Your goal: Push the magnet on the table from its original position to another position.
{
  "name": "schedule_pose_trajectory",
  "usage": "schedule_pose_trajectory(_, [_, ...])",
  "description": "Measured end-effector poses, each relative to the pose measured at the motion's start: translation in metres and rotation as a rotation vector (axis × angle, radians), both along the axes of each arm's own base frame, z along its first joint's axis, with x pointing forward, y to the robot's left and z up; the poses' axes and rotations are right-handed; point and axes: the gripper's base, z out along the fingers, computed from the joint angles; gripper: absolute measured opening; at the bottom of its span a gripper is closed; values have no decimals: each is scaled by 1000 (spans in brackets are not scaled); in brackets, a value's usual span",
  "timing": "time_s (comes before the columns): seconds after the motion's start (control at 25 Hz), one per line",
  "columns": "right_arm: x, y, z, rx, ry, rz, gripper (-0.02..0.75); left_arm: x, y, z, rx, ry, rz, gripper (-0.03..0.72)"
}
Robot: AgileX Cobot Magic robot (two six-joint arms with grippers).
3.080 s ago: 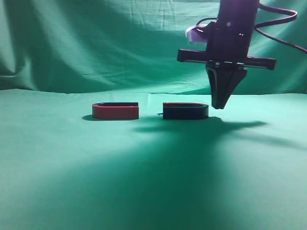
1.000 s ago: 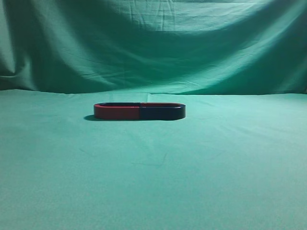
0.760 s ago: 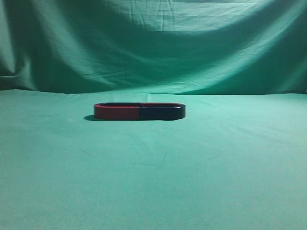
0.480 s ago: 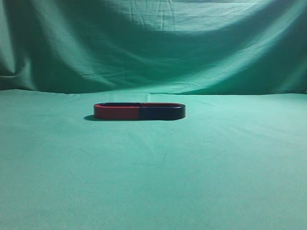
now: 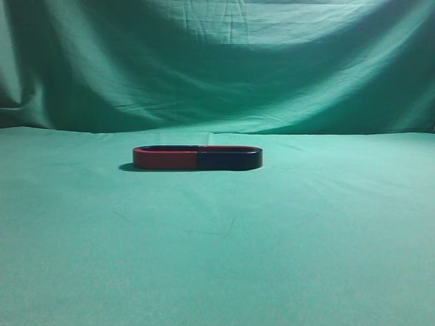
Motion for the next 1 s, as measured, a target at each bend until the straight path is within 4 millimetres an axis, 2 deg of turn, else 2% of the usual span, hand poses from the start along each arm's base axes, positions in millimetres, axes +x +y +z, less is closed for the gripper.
schedule_pose_trajectory(0.32, [0,-13,-57,-189,-59,-75,0,0,0,0,0,0,0,372])
schedule_pose_trajectory(0.52, [-10,-24,-97,-153,-70,-179,0,0,0,0,0,0,0,372])
schedule_pose_trajectory(0.84, [-22,-34,-173,-94,-153,-334,0,0,0,0,0,0,0,372])
schedule_pose_trajectory(0.92, [-22,-35,-183,-79,-154,-362,0,0,0,0,0,0,0,372])
schedule_pose_trajectory(1.0, [-23,-36,-184,-62,-136,-381,0,0,0,0,0,0,0,372])
